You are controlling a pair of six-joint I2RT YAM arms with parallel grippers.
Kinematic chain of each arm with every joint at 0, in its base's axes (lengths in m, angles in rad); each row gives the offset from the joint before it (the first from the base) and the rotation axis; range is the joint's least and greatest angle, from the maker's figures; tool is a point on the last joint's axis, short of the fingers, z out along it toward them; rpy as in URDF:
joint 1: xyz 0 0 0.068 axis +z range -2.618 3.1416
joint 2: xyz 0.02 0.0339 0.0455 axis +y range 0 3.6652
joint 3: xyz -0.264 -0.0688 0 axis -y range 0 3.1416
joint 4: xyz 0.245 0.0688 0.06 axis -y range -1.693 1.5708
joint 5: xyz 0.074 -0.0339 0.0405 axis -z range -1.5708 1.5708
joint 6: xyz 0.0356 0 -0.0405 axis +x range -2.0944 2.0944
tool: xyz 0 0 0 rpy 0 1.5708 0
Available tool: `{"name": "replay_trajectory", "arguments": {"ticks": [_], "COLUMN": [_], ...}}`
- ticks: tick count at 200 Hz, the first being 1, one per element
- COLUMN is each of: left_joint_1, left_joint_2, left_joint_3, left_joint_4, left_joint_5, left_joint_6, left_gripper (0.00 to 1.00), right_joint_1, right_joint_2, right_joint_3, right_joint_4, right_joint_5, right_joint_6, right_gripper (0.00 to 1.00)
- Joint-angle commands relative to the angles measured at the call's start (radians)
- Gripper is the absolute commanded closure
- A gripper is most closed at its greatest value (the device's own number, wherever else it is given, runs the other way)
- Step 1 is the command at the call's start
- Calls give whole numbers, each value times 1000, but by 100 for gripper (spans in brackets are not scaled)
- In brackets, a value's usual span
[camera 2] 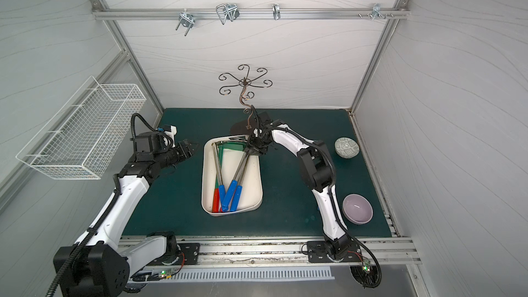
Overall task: Put the small hoe into the storage box
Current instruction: Place the hoe in the storage box, then adjust the hoe in the storage box.
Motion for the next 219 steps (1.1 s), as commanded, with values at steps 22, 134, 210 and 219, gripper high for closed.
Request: {"name": "replay_trajectory", "arguments": {"ticks": [22,134,210,219], "left_joint_1": [-2,-471,-527,-529], "left_joint_2": [6,337,638,660], "left_joint_3": [1,258,484,502], "left_joint_4": [28,-105,-211,-223], "left_joint_5": [21,-122,-125,-129], "left_joint_6": [17,187,335,341], "left_gripper": [29,25,27,28], "right_joint_1": [-7,-138,-180,-182], "right_joint_2": [-73,-494,-637,-648], "right_joint_3": [13,-340,-504,-516], "right_joint_4": [-133,-129,-138,-139], "right_joint_5": [72,6,-37,-37], "right_joint_6": [-79,-201,-256,-258], "right_gripper": [48,42,40,40]}}
